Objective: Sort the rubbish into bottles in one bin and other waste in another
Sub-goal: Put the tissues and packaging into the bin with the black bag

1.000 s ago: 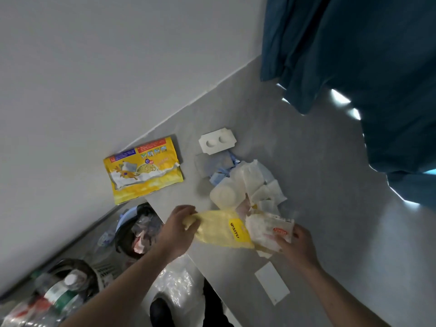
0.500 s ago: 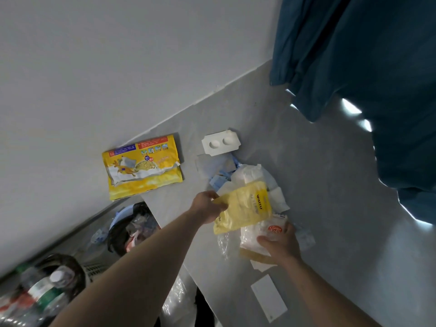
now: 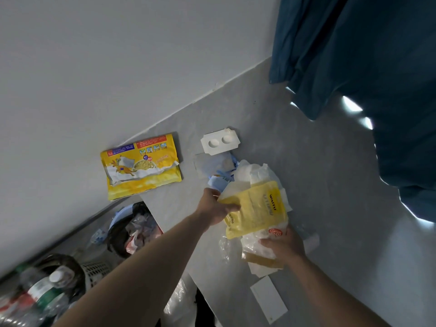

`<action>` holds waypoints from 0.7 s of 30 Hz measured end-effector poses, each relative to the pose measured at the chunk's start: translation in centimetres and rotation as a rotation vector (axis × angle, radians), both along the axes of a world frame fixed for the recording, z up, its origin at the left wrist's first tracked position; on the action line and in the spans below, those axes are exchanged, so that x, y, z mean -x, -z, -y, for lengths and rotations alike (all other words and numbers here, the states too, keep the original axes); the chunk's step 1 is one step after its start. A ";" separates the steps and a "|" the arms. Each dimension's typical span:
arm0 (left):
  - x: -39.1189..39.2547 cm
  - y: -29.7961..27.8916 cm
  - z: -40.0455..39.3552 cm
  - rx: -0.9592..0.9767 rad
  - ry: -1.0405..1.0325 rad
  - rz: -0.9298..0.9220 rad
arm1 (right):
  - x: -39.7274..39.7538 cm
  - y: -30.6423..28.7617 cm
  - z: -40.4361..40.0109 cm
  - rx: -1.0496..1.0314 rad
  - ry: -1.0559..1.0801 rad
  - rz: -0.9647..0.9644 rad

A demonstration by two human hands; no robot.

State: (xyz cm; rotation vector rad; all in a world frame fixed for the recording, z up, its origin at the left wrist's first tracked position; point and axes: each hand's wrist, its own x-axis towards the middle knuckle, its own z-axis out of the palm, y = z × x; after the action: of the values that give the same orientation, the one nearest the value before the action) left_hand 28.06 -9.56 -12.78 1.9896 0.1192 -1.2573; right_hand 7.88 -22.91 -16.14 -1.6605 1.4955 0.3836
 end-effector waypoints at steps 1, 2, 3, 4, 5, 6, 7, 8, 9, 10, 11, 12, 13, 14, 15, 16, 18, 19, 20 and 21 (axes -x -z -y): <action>0.2 -0.3 -0.2 0.011 0.002 -0.015 | 0.3 -0.4 0.2 -0.016 0.014 0.023; 0.4 -0.6 -0.4 0.024 0.009 -0.012 | 0.7 -0.8 0.4 -0.023 0.040 0.051; 0.6 -1.1 -0.7 0.037 0.014 -0.001 | 1.2 -1.1 0.6 -0.024 0.070 0.070; 0.9 -1.7 -1.2 0.050 0.007 0.005 | 1.6 -1.7 0.7 -0.022 0.098 0.090; 1.1 -2.3 -1.7 0.067 -0.008 0.005 | 2.0 -2.3 0.8 -0.022 0.119 0.115; 1.3 -2.9 -2.4 0.087 -0.028 0.009 | 2.4 -2.8 0.9 -0.026 0.135 0.138; 1.6 -3.7 -3.2 0.108 -0.047 0.024 | 2.8 -3.2 1.0 -0.027 0.138 0.161; 1.8 -4.4 -4.2 0.126 -0.060 0.054 | 3.1 -3.8 1.0 -0.015 0.144 0.181; 1.9 -5.0 -5.3 0.140 -0.073 0.088 | 3.4 -4.5 0.9 0.001 0.143 0.215; 2.0 -5.6 -6.6 0.151 -0.095 0.115 | 3.4 -5.5 0.6 0.009 0.153 0.251; 2.1 -6.3 -8.1 0.159 -0.125 0.134 | 3.3 -6.3 0.2 0.007 0.169 0.290; 2.0 -6.9 -9.7 0.161 -0.152 0.148 | 3.1 -7.3 -0.2 0.002 0.187 0.325; 1.9 -7.2 -11.5 0.159 -0.178 0.154 | 2.9 -8.1 -0.6 -0.003 0.192 0.360; 1.8 -7.6 -13.4 0.152 -0.209 0.150 | 2.4 -9.2 -1.3 -0.005 0.198 0.390; 1.6 -7.7 -15.3 0.150 -0.243 0.141 | 2.0 -10.0 -2.0 -0.006 0.196 0.415; 1.4 -8.0 -17.2 0.143 -0.274 0.136 | 1.4 -10.9 -2.9 -0.008 0.194 0.441; 1.1 -8.8 -21.0 0.126 -0.309 0.152 | 0.1 -12.3 -4.9 0.000 0.162 0.495; 1.0 -9.1 -22.8 0.120 -0.331 0.165 | -0.5 -12.8 -5.9 0.008 0.134 0.519; 0.9 -9.2 -24.7 0.113 -0.363 0.180 | -1.2 -13.4 -7.1 0.013 0.104 0.537; 0.9 -9.4 -26.5 0.095 -0.388 0.197 | -1.8 -13.6 -8.4 0.014 0.062 0.541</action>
State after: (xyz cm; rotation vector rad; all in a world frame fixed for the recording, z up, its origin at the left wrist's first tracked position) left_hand 27.20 16.98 -3.35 1.8836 0.3248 -0.8027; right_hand 9.67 -14.54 -2.57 -1.5619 1.1370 -0.1094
